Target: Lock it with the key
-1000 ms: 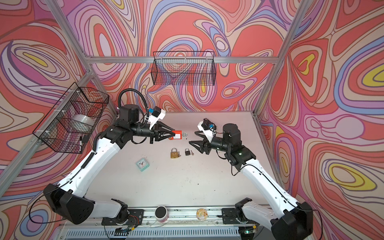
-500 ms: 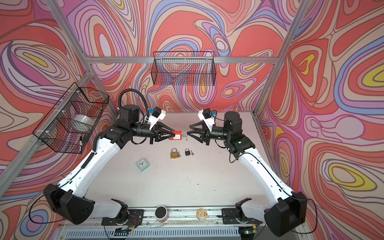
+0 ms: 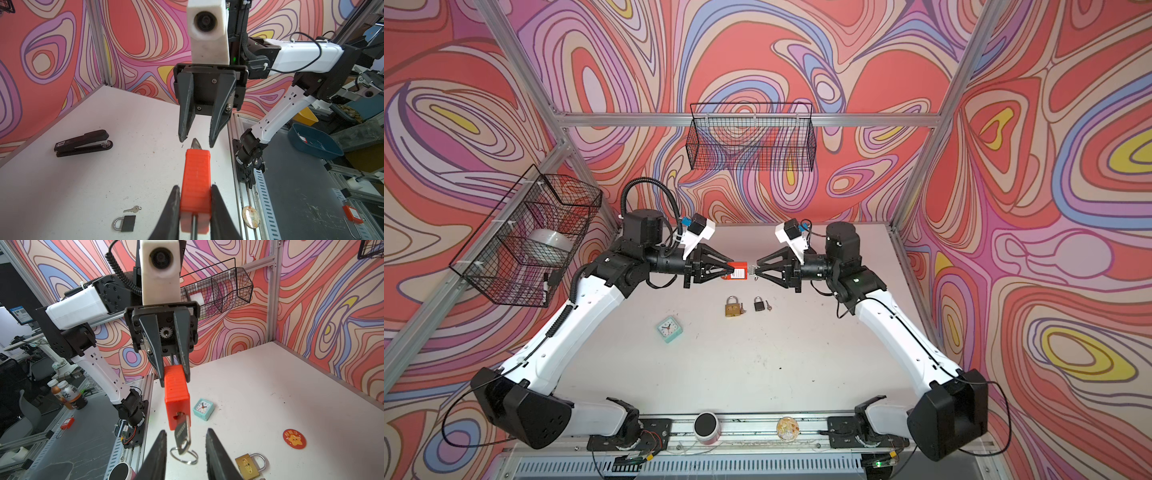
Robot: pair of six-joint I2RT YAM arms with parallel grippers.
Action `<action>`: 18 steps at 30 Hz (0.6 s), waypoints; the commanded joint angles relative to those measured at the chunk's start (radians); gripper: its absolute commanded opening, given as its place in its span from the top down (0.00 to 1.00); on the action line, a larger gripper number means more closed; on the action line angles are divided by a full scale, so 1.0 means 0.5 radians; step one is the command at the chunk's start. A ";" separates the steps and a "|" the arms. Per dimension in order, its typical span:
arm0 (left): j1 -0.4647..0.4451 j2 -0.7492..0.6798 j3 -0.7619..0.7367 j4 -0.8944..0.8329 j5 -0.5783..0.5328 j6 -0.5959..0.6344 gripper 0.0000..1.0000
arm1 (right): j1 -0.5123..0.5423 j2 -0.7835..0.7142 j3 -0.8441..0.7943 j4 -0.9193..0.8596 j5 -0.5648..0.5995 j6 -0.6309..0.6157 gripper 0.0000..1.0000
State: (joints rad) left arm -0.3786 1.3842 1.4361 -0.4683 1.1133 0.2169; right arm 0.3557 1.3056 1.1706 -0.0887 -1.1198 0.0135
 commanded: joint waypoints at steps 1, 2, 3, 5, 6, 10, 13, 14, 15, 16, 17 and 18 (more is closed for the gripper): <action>0.008 -0.047 -0.012 -0.011 0.018 0.030 1.00 | 0.022 0.039 0.055 0.034 -0.049 0.010 0.71; 0.007 -0.047 -0.013 -0.011 0.017 0.031 1.00 | 0.029 0.047 0.058 0.039 -0.046 0.012 0.72; 0.007 -0.050 -0.011 -0.012 0.016 0.031 1.00 | 0.036 0.056 0.061 0.039 -0.041 0.013 0.73; 0.006 -0.053 -0.015 -0.011 0.016 0.027 1.00 | 0.047 0.067 0.067 0.039 -0.032 0.005 0.77; 0.009 -0.053 -0.018 -0.011 0.016 0.028 1.00 | 0.052 0.072 0.067 0.039 -0.028 0.004 0.79; 0.008 -0.056 -0.025 -0.011 0.013 0.020 1.00 | 0.078 0.080 0.070 0.039 -0.012 -0.011 0.88; 0.006 -0.059 -0.025 -0.013 0.010 0.020 1.00 | 0.089 0.076 0.077 -0.008 -0.004 -0.067 0.99; 0.006 -0.059 -0.022 -0.014 0.007 0.022 1.00 | 0.092 0.071 0.077 -0.017 0.010 -0.081 1.00; 0.006 -0.056 -0.024 -0.014 0.005 0.020 1.00 | 0.094 0.064 0.071 -0.023 0.021 -0.101 1.00; 0.006 -0.053 -0.022 -0.016 0.004 0.019 1.00 | 0.095 0.059 0.068 -0.033 0.036 -0.126 1.00; 0.008 -0.051 -0.020 -0.022 0.004 0.020 1.00 | 0.098 0.048 0.065 -0.040 0.053 -0.146 1.00; 0.007 -0.047 -0.015 -0.031 0.004 0.024 1.00 | 0.101 0.039 0.059 -0.039 0.068 -0.161 1.00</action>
State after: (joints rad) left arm -0.3779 1.3823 1.4307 -0.4801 1.1023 0.2169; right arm 0.3943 1.3388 1.1820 -0.0860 -1.1175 -0.0261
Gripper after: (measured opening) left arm 0.212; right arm 0.049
